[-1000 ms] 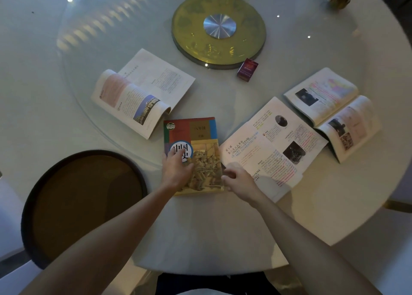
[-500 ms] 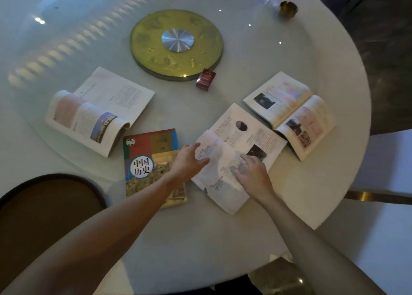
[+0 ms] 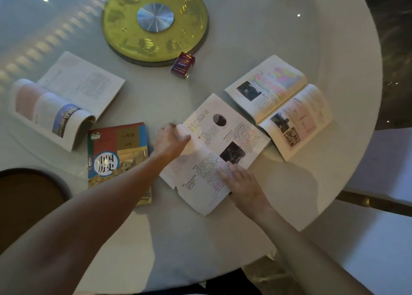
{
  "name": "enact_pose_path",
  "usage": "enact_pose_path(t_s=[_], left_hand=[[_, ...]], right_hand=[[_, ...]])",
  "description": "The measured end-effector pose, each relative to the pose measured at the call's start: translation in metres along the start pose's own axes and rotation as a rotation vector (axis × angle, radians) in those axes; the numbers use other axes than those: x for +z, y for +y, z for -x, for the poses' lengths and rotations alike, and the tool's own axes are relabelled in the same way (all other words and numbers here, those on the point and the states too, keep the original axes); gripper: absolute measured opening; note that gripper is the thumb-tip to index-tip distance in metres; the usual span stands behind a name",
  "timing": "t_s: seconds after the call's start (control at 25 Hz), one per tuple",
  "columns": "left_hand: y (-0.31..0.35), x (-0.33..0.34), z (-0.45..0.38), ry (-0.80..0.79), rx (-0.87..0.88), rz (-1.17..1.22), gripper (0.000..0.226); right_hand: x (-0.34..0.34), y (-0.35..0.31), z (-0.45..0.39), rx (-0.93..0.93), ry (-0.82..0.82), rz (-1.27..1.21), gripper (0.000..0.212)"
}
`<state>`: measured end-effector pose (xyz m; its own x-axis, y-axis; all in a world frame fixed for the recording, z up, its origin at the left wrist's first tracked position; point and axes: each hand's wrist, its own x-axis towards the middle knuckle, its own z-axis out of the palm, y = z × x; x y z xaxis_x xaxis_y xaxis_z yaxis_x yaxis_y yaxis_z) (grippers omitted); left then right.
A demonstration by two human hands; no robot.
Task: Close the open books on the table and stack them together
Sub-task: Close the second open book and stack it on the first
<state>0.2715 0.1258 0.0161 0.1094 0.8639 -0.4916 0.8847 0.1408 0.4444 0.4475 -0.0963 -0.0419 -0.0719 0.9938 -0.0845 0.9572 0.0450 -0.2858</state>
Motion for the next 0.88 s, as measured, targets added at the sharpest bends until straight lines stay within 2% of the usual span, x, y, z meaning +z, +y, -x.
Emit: enact_pose_path(t_s=[0.12,0.2,0.28,0.4,0.48,0.56,0.64,0.76,0.84,0.88], left_hand=[[0.015,-0.013,-0.001,-0.05,-0.007,0.035,0.034],[0.022,-0.022,-0.003,-0.115,-0.039,0.166,0.031],[0.03,-0.031,-0.005,-0.165,-0.058,0.196,0.039],[0.041,-0.041,-0.006,-0.202,-0.046,0.232,0.039],[0.048,-0.044,-0.004,-0.182,-0.09,0.378,0.049],[0.049,-0.043,-0.004,-0.173,-0.225,0.593,0.063],[0.044,-0.041,-0.003,-0.231,-0.37,0.84,0.066],[0.028,-0.033,-0.003,-0.263,-0.404,1.131,0.064],[0.021,-0.021,0.001,-0.224,-0.383,1.111,0.057],[0.019,-0.012,0.005,-0.2,-0.372,1.026,0.051]], right_hand=[[0.006,0.001,0.004,-0.115,0.145,-0.021,0.057],[-0.001,0.005,0.011,-0.076,0.213,-0.112,0.047],[-0.014,0.007,0.012,0.148,0.232,-0.361,0.037],[-0.029,0.013,0.002,0.554,0.209,-0.81,0.025],[-0.035,0.017,-0.009,0.723,0.238,-1.056,0.016],[-0.041,0.016,-0.019,0.892,0.248,-1.255,0.011],[-0.041,0.014,-0.026,1.014,0.234,-1.326,0.012],[-0.039,0.007,-0.03,1.084,0.181,-1.422,0.017],[-0.035,-0.001,-0.032,1.153,0.125,-1.489,0.018],[-0.031,-0.005,-0.032,1.199,0.064,-1.512,0.017]])
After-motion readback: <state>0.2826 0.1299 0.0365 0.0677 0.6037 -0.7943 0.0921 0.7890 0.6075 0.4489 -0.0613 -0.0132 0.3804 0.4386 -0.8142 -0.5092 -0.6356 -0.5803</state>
